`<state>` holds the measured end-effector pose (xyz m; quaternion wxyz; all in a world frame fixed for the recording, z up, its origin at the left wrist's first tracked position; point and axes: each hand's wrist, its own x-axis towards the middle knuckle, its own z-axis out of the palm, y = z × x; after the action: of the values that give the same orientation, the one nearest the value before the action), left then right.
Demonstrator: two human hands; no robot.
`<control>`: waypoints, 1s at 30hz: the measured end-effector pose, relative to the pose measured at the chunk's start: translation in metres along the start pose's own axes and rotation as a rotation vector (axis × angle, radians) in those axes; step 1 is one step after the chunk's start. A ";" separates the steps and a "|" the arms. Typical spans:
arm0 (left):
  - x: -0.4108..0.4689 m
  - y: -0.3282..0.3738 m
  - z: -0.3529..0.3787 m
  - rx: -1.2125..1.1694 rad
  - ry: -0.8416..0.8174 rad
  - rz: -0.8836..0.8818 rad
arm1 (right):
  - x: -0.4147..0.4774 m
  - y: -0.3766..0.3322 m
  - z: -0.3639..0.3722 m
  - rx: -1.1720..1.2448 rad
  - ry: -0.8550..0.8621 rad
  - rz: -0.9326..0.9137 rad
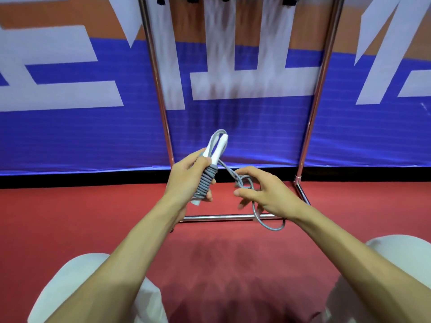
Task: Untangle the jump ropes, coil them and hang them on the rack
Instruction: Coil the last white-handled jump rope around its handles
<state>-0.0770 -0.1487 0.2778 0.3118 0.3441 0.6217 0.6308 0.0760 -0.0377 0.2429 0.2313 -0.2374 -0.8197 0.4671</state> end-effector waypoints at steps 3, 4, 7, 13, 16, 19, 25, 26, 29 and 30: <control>0.009 -0.004 -0.007 0.026 0.115 -0.004 | -0.002 -0.001 -0.003 -0.115 -0.008 -0.043; 0.013 -0.006 -0.011 0.003 0.156 -0.014 | -0.003 0.000 -0.004 -0.172 -0.039 -0.045; 0.023 -0.011 -0.018 -0.032 0.239 -0.032 | -0.005 0.002 0.000 -0.295 -0.131 -0.033; 0.036 -0.018 -0.031 0.033 0.482 0.013 | -0.010 0.008 -0.007 -0.565 -0.242 0.164; 0.038 -0.017 -0.040 0.026 0.529 0.003 | -0.012 0.013 -0.012 -0.655 -0.292 0.320; 0.033 -0.020 -0.033 0.149 0.420 0.022 | -0.013 0.013 -0.012 -0.650 -0.402 0.471; 0.018 -0.015 -0.017 0.590 0.137 0.179 | -0.003 0.019 -0.025 -0.555 -0.284 0.453; 0.016 -0.015 -0.016 0.654 0.109 0.197 | -0.002 0.019 -0.031 -0.475 -0.231 0.460; 0.014 -0.013 -0.019 0.859 0.064 0.215 | -0.002 0.019 -0.044 -0.489 -0.162 0.544; 0.013 -0.013 -0.020 0.918 0.061 0.210 | -0.003 0.020 -0.045 -0.560 -0.139 0.550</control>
<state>-0.1012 -0.1491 0.2660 0.0437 0.4889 0.8069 0.3287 0.1088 -0.0013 0.2456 -0.0322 -0.4698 -0.8348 0.2852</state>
